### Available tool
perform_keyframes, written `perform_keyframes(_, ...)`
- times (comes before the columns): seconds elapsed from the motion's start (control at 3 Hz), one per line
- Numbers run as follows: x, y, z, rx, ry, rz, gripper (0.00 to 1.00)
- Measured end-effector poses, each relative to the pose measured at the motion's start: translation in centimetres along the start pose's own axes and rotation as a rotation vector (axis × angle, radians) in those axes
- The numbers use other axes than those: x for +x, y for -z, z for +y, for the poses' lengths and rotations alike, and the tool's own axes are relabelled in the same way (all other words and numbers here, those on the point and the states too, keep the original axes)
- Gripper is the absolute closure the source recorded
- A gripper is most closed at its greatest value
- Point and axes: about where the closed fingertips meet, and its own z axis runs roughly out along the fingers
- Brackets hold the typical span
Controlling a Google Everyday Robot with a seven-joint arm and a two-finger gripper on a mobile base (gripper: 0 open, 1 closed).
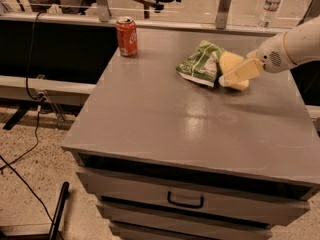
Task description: Move sponge near green jalapeno chip bag
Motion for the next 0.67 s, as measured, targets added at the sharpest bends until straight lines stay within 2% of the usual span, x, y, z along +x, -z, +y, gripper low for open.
perform_keyframes(0.33,0.00,-0.01,0.00,0.000,0.000,0.000,0.00)
perform_keyframes(0.67,-0.21,0.14,-0.24,0.021,0.027,0.001,0.00)
